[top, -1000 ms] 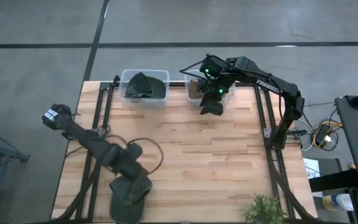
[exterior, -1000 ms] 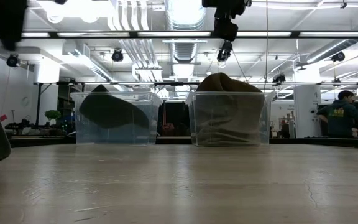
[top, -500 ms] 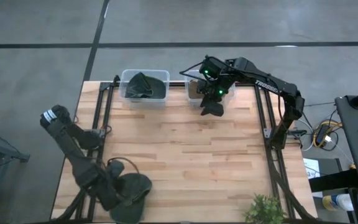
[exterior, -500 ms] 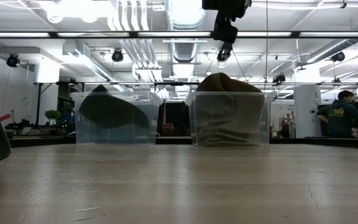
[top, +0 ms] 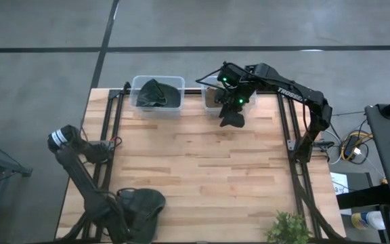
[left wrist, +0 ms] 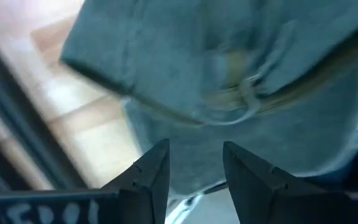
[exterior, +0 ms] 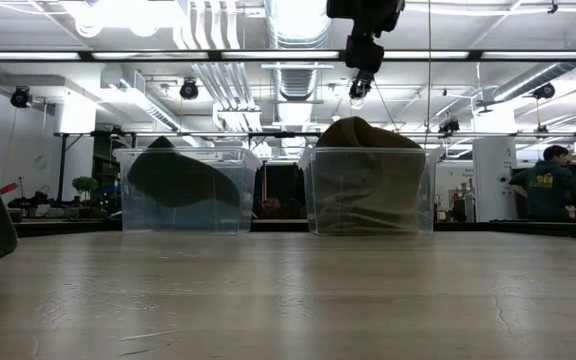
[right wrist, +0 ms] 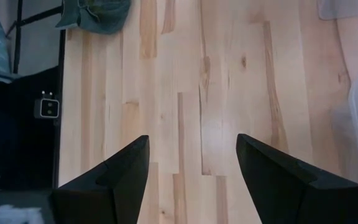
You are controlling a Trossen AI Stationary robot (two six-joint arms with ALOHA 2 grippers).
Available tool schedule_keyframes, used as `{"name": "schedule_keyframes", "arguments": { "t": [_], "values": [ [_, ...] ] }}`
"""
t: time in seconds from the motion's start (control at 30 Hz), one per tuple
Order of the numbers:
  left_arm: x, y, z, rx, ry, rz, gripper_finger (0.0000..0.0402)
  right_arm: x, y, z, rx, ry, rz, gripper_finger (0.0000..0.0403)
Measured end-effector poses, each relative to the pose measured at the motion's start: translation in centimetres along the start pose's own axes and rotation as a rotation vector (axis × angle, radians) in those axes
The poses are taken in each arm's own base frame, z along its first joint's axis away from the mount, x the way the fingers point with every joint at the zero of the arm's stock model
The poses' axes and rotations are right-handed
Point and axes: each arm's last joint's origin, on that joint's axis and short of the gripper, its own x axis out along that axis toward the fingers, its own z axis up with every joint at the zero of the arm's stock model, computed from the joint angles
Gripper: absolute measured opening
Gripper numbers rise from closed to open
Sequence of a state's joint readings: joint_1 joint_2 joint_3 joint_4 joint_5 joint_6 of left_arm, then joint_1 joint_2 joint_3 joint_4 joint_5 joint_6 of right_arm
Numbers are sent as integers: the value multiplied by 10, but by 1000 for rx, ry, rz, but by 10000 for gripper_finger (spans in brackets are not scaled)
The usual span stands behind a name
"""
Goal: Pick & Place hat
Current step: Put the green cap into the left transparent bin
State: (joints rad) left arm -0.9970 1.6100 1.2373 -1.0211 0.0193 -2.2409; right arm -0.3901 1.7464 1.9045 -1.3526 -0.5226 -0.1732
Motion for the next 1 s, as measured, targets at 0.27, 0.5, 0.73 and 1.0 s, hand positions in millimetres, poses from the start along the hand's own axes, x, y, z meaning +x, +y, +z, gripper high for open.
{"name": "schedule_keyframes", "arguments": {
  "t": [0.27,0.5,0.73,1.0],
  "values": [
    [25,-1,-11,3,38,121,140,0,0,0,-4,-1,0,235],
    [40,-1,-16,14,48,186,140,0,0,0,-10,-1,0,232],
    [30,3,-18,-1,143,232,140,0,1,0,-16,-1,0,230],
    [31,6,-15,3,7,117,140,-4,9,1,-124,-33,3,228]
  ]
}}
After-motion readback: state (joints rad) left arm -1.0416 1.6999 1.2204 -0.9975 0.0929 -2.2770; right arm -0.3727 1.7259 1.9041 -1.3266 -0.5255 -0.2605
